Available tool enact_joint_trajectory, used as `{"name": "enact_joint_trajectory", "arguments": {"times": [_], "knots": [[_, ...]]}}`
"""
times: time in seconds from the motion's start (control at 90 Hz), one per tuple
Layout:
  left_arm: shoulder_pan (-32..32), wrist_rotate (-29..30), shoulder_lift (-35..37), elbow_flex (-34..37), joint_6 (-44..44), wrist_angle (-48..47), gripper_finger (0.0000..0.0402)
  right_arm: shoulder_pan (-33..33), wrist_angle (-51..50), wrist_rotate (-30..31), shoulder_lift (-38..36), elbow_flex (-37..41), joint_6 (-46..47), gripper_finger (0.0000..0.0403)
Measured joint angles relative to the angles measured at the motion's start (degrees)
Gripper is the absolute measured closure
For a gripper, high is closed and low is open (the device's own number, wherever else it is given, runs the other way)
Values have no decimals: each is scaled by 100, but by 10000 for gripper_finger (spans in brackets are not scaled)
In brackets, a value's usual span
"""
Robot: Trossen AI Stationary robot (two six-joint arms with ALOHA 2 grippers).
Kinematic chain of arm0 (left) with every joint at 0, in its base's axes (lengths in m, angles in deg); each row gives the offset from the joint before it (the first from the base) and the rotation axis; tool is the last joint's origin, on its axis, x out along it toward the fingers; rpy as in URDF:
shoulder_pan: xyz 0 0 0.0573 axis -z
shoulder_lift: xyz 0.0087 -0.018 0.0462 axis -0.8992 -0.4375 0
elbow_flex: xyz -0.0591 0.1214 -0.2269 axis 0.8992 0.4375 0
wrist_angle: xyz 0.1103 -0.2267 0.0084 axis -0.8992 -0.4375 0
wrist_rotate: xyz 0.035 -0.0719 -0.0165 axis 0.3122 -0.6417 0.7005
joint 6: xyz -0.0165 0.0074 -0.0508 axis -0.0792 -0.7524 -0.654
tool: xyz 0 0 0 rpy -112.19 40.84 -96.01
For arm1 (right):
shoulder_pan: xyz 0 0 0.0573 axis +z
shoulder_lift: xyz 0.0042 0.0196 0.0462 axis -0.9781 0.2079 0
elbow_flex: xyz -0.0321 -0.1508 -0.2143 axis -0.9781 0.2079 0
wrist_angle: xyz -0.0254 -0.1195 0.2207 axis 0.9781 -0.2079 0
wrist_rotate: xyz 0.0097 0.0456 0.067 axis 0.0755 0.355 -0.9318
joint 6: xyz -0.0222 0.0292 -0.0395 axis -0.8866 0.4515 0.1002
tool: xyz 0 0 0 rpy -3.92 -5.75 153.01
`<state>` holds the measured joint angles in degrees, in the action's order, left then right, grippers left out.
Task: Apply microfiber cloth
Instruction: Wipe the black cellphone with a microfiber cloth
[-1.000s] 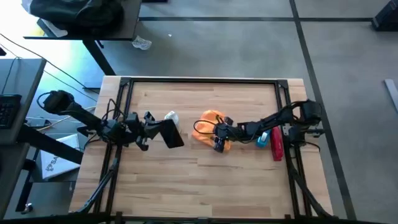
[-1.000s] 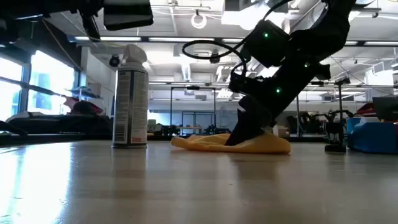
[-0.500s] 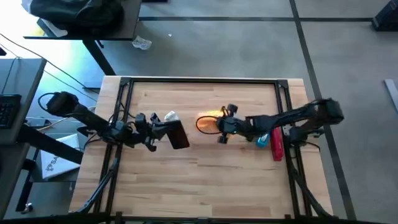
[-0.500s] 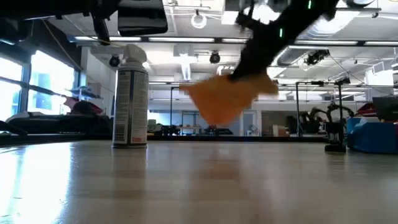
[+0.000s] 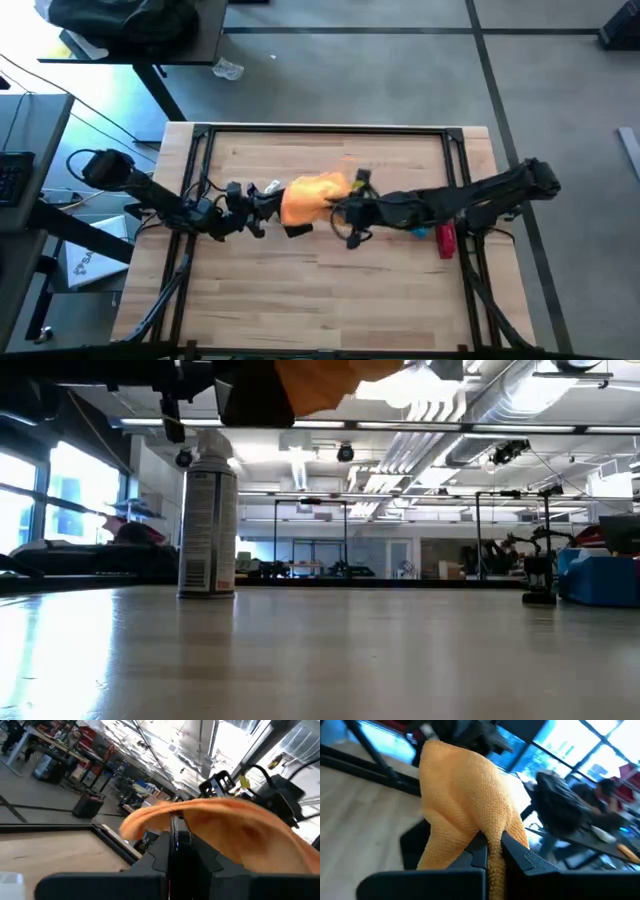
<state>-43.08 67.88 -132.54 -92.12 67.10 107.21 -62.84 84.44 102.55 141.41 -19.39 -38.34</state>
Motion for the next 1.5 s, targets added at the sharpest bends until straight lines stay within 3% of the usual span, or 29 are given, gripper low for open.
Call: {"name": "enact_joint_trajectory", "arguments": {"times": [0.333,0.5,0.8,1.033,1.333,1.5], "knots": [[0,0,-210,-188,48,-28,387,-34,182,-36,1633,-1094,-916,403],[-8,-50,-210,-188,54,-13,387,-60,-25,621,2082,-1699,-1646,403],[-13,-110,-197,-200,46,56,387,-96,-675,1717,2054,-2274,-2786,403],[3,-225,-215,-194,30,-102,387,-129,-1010,2208,2001,-2520,-2905,403],[22,-431,-220,-186,42,-97,387,-203,-1565,1819,1991,-2524,-1814,403],[15,-374,-202,-192,45,53,387,-84,-1667,2849,1986,-2528,-2523,403]]}}
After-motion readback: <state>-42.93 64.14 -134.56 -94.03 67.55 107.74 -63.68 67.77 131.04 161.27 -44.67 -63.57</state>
